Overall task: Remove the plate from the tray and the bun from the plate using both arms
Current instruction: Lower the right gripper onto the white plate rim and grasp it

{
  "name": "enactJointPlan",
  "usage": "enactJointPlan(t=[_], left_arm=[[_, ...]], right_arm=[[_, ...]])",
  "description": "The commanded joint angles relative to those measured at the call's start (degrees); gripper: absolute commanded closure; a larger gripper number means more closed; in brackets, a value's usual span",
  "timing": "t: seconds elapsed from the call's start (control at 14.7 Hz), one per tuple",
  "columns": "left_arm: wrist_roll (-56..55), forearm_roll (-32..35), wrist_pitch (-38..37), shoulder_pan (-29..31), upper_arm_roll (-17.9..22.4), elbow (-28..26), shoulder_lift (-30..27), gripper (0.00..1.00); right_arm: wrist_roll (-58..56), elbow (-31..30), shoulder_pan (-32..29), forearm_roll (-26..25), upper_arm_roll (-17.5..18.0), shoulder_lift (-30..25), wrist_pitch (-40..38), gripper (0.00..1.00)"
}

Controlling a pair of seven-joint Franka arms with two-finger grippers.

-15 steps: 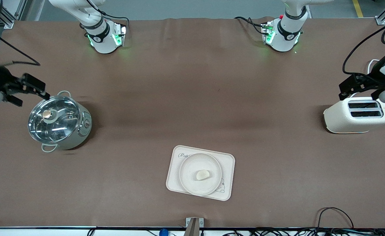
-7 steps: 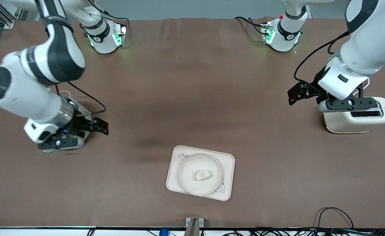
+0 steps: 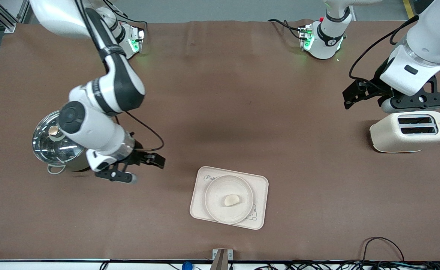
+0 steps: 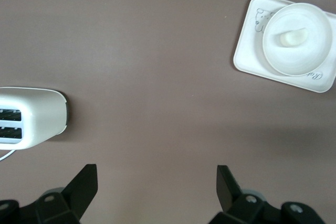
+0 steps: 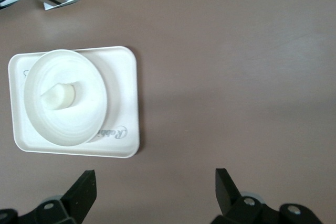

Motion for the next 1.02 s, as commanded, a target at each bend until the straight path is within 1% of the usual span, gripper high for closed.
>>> enactJointPlan(t=[0.0, 0.2, 0.34, 0.54, 0.61, 0.68, 0.75, 0.82, 0.95], left_arm=[[0.8, 1.0, -0.7, 0.2, 0.0, -0.1, -0.5, 0.00], [0.9, 1.0, -0.7, 0.2, 0.0, -0.1, -0.5, 0.00], [1.1, 1.0, -0.8, 0.4, 0.2, -0.1, -0.5, 0.00], [1.1, 1.0, -0.8, 0.3, 0.3, -0.1, -0.5, 0.00], [1.1, 1.0, -0.8, 0.2, 0.3, -0.1, -0.5, 0.00], [1.1, 1.0, -0.8, 0.2, 0.3, -0.1, -0.5, 0.00], [1.1, 1.0, -0.7, 0.3, 0.3, -0.1, -0.5, 0.00], [1.1, 1.0, -0.8, 0.3, 0.3, -0.1, -0.5, 0.00], [1.1, 1.0, -0.8, 0.2, 0.2, -0.1, -0.5, 0.00]], right_arm=[[2.9, 7.6, 3.6, 1.0, -0.5, 8.6, 5.4, 0.00], [6.7, 11.4, 6.9, 1.0, -0.5, 18.0, 17.4, 0.00], [7.1, 15.9, 7.2, 1.0, -0.5, 22.9, 19.1, 0.00], [8.7, 20.2, 6.7, 1.1, -0.3, 27.4, 19.9, 0.00], [8.8, 21.2, 6.3, 1.2, 0.6, 28.6, 21.2, 0.03], [8.8, 21.7, 5.9, 1.1, 2.0, 29.6, 22.4, 0.09], [8.7, 22.4, 5.7, 1.1, 2.3, 30.5, 23.4, 0.17], [8.6, 22.9, 5.7, 1.1, 2.3, 31.1, 23.6, 0.23], [8.4, 23.2, 5.7, 1.1, 2.3, 31.7, 23.8, 0.30]])
